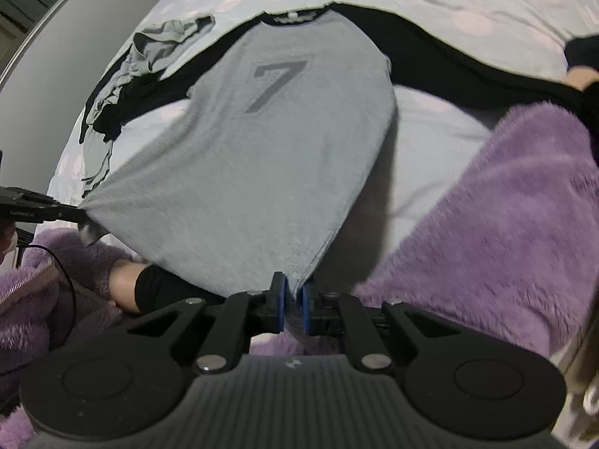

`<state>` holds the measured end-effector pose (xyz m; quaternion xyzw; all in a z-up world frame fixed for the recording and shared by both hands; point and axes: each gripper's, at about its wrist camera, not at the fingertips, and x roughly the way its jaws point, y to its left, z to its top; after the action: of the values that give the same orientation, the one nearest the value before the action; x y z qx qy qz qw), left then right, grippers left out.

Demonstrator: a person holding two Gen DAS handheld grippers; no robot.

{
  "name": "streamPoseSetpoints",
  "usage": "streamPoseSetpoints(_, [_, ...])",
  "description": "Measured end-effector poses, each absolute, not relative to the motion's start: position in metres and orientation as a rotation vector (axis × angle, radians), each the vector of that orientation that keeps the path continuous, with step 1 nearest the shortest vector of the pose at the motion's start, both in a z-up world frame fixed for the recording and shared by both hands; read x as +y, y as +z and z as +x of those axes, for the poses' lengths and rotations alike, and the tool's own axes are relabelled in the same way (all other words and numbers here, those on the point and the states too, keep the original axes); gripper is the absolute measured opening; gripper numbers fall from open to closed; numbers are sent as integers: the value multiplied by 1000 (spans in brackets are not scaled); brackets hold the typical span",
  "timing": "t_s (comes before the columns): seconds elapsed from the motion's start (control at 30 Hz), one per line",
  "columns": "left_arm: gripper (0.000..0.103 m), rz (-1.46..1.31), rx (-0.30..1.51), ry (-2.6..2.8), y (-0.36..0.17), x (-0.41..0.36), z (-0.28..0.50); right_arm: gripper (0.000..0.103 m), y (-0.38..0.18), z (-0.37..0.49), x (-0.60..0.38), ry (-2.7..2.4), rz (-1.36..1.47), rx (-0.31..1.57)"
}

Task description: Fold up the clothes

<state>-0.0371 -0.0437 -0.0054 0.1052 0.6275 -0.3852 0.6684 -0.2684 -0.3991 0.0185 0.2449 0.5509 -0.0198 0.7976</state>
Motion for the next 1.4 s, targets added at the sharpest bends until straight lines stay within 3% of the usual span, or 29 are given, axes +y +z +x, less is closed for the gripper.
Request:
streamPoseSetpoints(0.37, [4,252,1590,-785,-65,-46,-23,10,-42,-255,-392,-70,544,1307])
streamPoseSetpoints(0.5, [11,220,1609,-760,-69,-46,-12,17,-43,-255,-385,-73,506,1299])
streamPoseSetpoints(0.6, [18,188,1591,-754,-63,-40,-6,28,-40,-256,-382,-76,487,1289])
streamPoseSetpoints(0.77, [41,116,1505,-725,-41,-20,12,38,-26,-256,-386,-107,449,1239])
streamPoseSetpoints(0.87, [42,80,1428,-681,-27,-4,28,44,-11,-253,-386,-146,385,1192])
streamPoseSetpoints(1.13, [42,110,1150,-522,-8,16,68,46,6,-228,-387,-170,342,1064])
streamPoseSetpoints(1.4, [43,213,950,-342,-38,13,113,46,-14,-198,-373,-130,365,1095])
